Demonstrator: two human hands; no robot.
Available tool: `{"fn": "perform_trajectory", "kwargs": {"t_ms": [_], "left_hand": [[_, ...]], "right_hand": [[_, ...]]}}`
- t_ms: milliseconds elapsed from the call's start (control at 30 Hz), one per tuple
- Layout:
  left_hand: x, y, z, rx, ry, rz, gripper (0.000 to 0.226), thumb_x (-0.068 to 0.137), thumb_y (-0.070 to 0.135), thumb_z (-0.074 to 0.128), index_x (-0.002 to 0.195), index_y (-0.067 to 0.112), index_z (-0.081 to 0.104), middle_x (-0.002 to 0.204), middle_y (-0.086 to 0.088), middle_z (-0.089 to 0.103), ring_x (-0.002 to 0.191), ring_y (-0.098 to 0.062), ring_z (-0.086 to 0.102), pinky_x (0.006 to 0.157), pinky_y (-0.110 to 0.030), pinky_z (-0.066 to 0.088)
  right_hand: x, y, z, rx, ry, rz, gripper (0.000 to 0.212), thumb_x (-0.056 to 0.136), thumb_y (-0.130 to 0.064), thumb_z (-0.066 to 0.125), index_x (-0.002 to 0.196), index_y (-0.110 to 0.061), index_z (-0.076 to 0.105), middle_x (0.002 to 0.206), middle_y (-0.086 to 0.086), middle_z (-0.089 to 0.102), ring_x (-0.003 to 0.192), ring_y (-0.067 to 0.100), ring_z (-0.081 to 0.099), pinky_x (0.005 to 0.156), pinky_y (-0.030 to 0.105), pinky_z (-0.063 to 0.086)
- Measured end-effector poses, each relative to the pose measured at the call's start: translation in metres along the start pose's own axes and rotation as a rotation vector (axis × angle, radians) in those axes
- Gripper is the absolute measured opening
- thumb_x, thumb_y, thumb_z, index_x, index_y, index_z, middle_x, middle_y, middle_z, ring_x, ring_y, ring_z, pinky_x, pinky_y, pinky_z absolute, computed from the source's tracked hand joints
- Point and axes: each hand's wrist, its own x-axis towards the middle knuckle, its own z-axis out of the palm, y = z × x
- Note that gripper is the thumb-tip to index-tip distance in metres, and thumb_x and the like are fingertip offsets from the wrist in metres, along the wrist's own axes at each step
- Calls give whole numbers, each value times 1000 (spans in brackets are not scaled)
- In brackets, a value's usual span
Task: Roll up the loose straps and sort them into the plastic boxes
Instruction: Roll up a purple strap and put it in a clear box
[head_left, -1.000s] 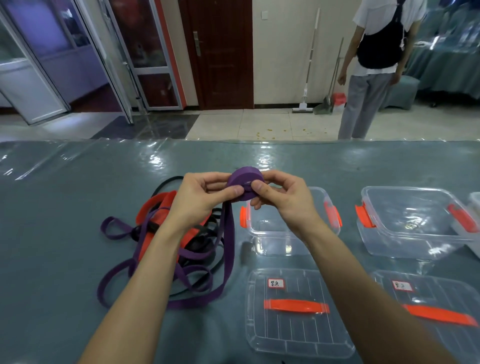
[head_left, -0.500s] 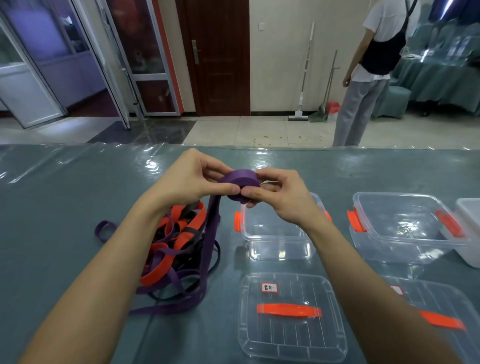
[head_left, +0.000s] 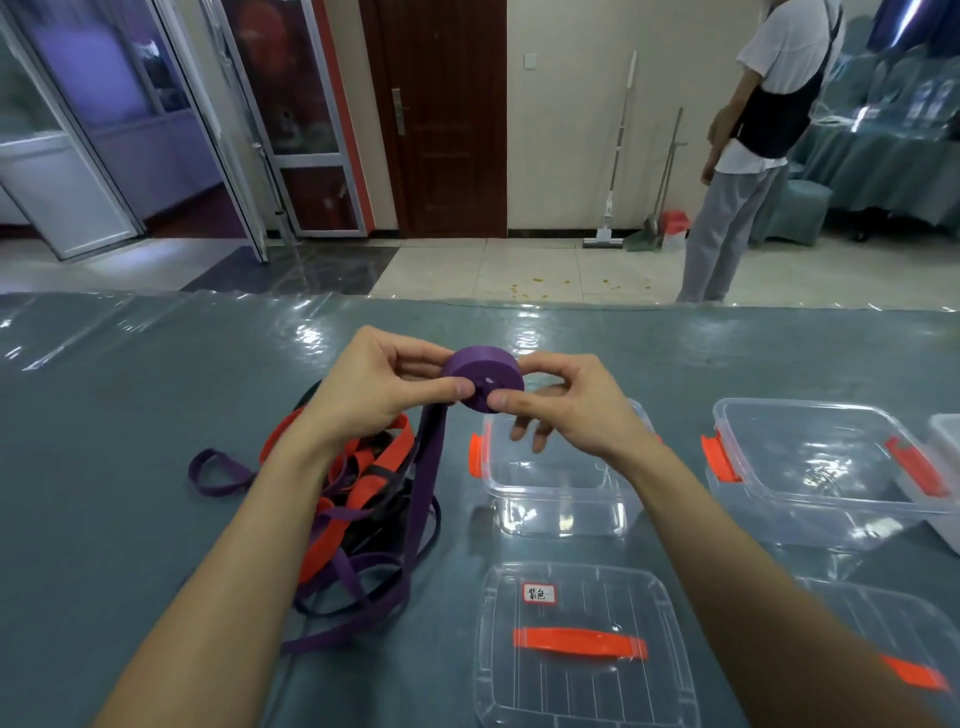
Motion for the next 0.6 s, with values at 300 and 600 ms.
{"fn": "perform_trajectory", "kwargs": {"t_ms": [300,600], "left_hand": [[23,9,-14,64,-85,18,34,81,27,94,114,24,86,107,-3,85,103,-20,82,91,-24,63],[1,-25,12,-243,163,-7,53,74,46,98,120,26,84,116,-10,83,111,-28,80,94,-28,62]], "right_hand": [[18,-13,6,-38,14,-121,19,93,-16,83,109,-10,77,86,14,76,55,34,74,54,37,61],[14,12,35,266,150,-59,28,101,-16,71,125,-2,69,98,12,78,62,35,75,61,40,66]]}}
